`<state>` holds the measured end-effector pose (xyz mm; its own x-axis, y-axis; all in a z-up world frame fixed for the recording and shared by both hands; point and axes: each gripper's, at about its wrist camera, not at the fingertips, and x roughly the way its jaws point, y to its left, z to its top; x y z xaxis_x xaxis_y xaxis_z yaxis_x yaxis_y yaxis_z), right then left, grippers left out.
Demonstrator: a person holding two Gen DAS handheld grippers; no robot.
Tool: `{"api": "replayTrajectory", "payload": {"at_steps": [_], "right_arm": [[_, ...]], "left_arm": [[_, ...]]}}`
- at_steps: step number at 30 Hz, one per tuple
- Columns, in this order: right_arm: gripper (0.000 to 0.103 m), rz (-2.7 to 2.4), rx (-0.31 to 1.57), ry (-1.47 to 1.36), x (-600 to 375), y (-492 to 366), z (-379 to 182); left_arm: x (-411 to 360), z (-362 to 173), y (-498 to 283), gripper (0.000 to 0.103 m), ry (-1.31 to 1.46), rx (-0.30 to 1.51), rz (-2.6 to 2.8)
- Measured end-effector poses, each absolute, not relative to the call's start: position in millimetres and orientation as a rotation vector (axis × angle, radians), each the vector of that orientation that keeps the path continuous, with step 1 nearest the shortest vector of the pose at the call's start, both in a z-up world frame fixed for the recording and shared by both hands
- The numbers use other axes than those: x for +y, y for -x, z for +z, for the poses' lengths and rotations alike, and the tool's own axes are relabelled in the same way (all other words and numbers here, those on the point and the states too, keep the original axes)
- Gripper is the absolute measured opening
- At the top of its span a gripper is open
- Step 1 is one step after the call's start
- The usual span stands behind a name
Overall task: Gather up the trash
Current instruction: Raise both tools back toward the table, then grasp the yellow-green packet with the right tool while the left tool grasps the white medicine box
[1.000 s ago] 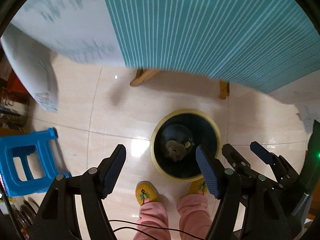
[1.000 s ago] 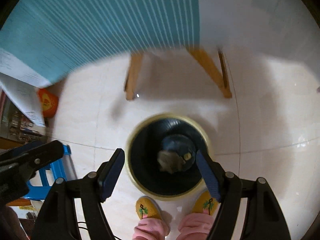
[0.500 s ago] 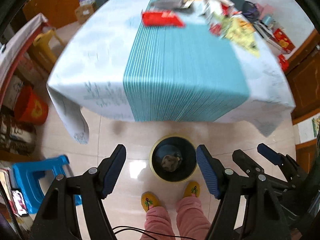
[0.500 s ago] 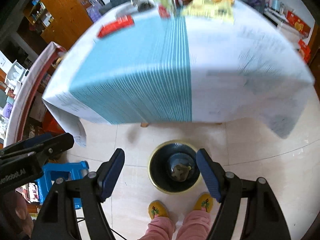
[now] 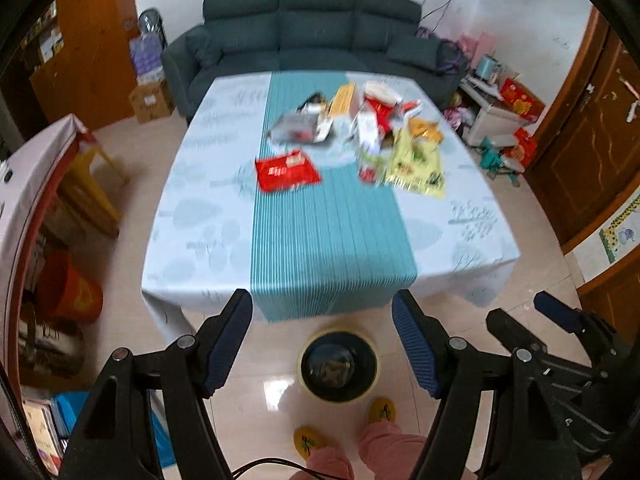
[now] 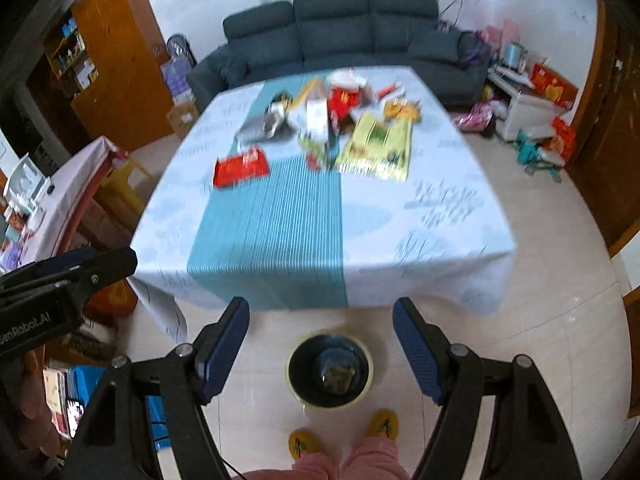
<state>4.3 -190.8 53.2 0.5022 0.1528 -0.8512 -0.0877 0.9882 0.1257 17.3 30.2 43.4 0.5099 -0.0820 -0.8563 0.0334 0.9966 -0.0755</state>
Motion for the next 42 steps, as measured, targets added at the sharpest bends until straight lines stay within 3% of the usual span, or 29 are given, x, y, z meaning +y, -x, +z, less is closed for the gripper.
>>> {"api": "replayTrajectory", "payload": {"at_steps": [8, 15, 32, 42], "right_arm": [[0.075, 0.114, 0.960, -0.085, -200.4, -25.8, 91.6], [0.075, 0.122, 0.993, -0.062, -217.3, -75.2, 84.5], [0.075, 0.311, 1.331, -0.225, -312.7, -295.5, -48.1], [0.074, 0.371, 1.411, -0.259, -326.9, -373.4, -98.8]], "left_arm": [[26.9, 59.1, -44.7, 0.071, 0.056, 1.022, -0.138], [11.7, 46.0, -103.3, 0.071, 0.051, 1.033, -0.125], [-56.3, -56.8, -322.0, 0.071, 0.177, 1.284, 0.049], [-70.7, -100.5, -379.0, 0.071, 0.181, 1.377, 0.116]]}}
